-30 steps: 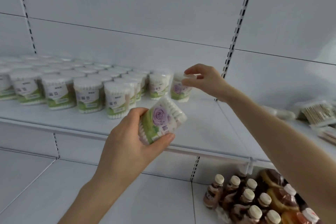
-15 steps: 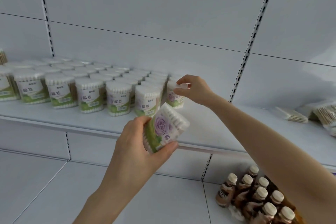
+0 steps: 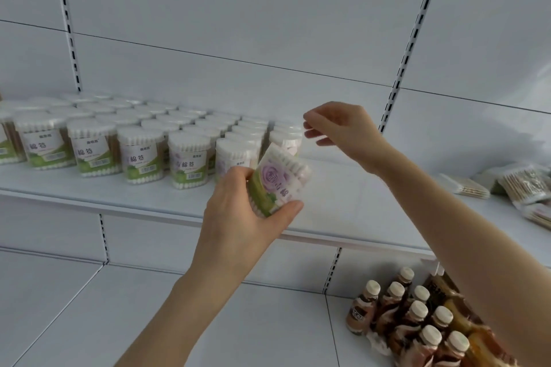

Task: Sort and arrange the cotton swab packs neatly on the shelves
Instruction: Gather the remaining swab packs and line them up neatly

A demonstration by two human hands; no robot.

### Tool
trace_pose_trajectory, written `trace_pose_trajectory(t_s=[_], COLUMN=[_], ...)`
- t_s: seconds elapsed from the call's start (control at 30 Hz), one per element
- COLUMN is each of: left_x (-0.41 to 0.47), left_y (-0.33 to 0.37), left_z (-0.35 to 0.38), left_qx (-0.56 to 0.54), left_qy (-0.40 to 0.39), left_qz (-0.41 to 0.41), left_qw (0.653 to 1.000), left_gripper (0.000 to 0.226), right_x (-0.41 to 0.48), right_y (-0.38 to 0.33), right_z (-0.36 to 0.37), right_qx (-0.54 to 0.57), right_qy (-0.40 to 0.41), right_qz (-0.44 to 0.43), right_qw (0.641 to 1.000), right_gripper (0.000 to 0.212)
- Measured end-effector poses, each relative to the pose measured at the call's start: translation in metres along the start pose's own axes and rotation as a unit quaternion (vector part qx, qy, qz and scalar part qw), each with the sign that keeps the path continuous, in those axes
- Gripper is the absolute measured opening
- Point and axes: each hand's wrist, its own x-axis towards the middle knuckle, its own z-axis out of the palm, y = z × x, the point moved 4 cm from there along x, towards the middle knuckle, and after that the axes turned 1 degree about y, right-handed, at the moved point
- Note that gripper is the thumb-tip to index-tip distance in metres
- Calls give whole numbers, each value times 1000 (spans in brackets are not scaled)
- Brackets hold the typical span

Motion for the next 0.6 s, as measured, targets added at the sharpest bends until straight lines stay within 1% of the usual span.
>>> trace_pose_trajectory(t_s=[0.1, 0.17, 0.2, 0.23, 0.3, 0.37, 0.4, 0.47, 0.53, 0.6], left_x=[9, 12, 13, 14, 14, 10, 7, -1, -8, -12], left_y=[5, 5, 4, 5, 5, 4, 2, -4, -16, -26], left_z=[10, 17, 20, 23, 29, 33, 34, 39, 45, 50], left_qx=[7, 9, 9, 10, 19, 68, 102, 151, 176, 197], left_qy=[17, 21, 20, 18, 9, -2, 0, -3, -4, -8], left_qz=[15, 9, 6, 6, 17, 45, 75, 158, 227, 253], left_qw=[1000, 1000, 1000, 1000, 1000, 997, 992, 976, 958, 947], left_gripper=[57, 56, 56, 56, 60, 71, 72, 56, 40, 36], right_x=[-31, -44, -48, -49, -48, -43, -39, -30, -21, -13], right_y=[-16, -19, -19, -17, -11, -6, -4, 3, 10, 15], right_z=[-1, 4, 6, 7, 5, -1, -4, -8, 0, 15], right_qx=[10, -21, -38, -55, -71, -78, -92, -134, -175, -211], right_qy=[-85, -122, -120, -106, -65, -28, -5, 26, 25, 8], right_qz=[2, -2, -6, -7, 0, 8, 11, 14, 22, 19], right_qw=[996, 992, 992, 993, 995, 997, 996, 991, 984, 977], right_gripper=[26, 23, 21, 24, 35, 33, 30, 32, 36, 42])
